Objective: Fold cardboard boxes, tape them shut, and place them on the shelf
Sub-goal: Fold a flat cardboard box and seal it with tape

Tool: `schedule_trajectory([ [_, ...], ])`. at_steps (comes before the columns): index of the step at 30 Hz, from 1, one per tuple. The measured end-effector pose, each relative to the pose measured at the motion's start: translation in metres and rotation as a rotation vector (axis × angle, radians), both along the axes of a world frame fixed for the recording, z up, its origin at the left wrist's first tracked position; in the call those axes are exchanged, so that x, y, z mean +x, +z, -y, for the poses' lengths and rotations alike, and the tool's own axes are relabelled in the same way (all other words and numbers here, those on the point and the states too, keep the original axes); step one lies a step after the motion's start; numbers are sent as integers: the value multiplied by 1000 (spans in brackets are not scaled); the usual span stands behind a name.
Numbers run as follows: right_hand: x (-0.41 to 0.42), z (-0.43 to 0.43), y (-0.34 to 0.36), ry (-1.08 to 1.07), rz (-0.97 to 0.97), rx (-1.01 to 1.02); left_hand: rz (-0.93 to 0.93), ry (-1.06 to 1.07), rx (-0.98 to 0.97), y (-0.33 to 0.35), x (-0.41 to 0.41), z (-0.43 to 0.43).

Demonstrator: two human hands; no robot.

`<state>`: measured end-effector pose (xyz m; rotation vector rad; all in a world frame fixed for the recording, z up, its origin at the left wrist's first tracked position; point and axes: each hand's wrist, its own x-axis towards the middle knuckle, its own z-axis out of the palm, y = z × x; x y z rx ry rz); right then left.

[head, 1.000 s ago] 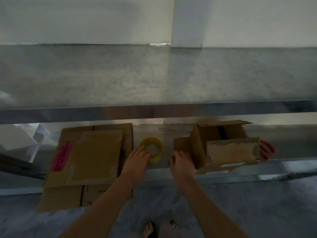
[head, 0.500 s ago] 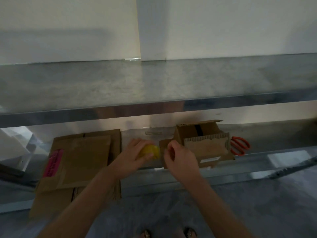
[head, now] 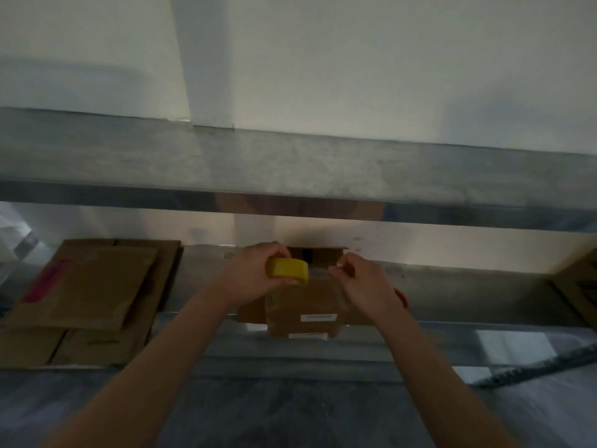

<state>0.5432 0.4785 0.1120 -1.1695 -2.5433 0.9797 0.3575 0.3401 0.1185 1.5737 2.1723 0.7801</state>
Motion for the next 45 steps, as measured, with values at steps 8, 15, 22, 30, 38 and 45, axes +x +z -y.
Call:
schedule_trajectory([
  [8,3,-16,-41,-33,-79,-88,23,90,4,-25,15,-12],
  [15,-4,-26,-54,-61,-79,-78,-21,61,-54,-27,0,-29],
  [22,4,-27,-70,-166,-96,-213,42,-29,-182,-44,-17,-34],
  [30,4,-33,-64,-162,-132,-167,300,78,-232,-57,-24,-35],
  [38,-9,-50,-66,-172,-117,-133,406,46,-184,-60,-23,-39],
  [45,-18,-51,-69,-214,-74,-211,246,76,-153,-62,-30,-50],
])
